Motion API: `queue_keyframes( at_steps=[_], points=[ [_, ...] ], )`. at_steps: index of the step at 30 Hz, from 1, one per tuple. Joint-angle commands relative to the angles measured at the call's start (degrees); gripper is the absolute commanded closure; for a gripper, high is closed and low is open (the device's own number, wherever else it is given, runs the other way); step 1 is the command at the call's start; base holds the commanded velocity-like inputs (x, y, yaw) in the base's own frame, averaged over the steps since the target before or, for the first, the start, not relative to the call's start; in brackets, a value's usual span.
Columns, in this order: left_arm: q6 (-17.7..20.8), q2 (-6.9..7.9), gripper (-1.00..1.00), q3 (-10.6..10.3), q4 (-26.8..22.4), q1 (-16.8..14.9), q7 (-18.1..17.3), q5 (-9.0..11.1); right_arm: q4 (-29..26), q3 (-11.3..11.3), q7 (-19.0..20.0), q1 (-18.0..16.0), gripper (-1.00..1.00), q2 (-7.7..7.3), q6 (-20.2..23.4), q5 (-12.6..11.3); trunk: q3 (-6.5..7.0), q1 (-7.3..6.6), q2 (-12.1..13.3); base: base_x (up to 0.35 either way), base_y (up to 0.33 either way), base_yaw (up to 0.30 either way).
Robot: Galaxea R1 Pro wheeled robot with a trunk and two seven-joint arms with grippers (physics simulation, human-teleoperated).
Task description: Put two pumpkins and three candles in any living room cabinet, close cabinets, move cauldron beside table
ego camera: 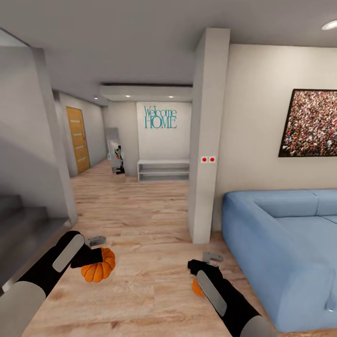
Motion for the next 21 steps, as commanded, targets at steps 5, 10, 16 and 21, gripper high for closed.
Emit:
queue_keyframes(
  at_steps=[5, 10, 16, 21],
  points=[
    [0.0, 0.15, 1.00, -0.2, -0.1, -0.1, 0.4, 0.6, 10.9, -0.9, 3.2, -5.4, -1.00, 0.03, -3.3, -2.9, -0.09, 0.04, -0.1, 0.329, 0.104, 0.000],
    [0.0, 0.17, 1.00, -0.2, -0.1, -0.1, 0.1, 0.6, 13.8, -0.4, 4.1, -6.7, -1.00, 0.21, -6.3, -3.2, -0.09, 0.04, -0.1, 0.329, 0.104, 0.000],
    [0.0, 0.17, 1.00, -0.2, -0.1, -0.1, 0.0, 0.6, 14.5, 2.6, 4.2, -6.6, -1.00, 0.25, -11.5, -3.3, -0.09, 0.04, -0.1, 0.329, 0.104, 0.000],
    [0.0, -0.04, 1.00, -0.7, -0.3, -0.1, 0.1, 0.5, 14.6, 3.4, 3.7, -6.4, -1.00, 0.20, -13.1, -3.3, -0.09, 0.04, -0.1, 0.106, 0.025, 0.000]
  ],
)
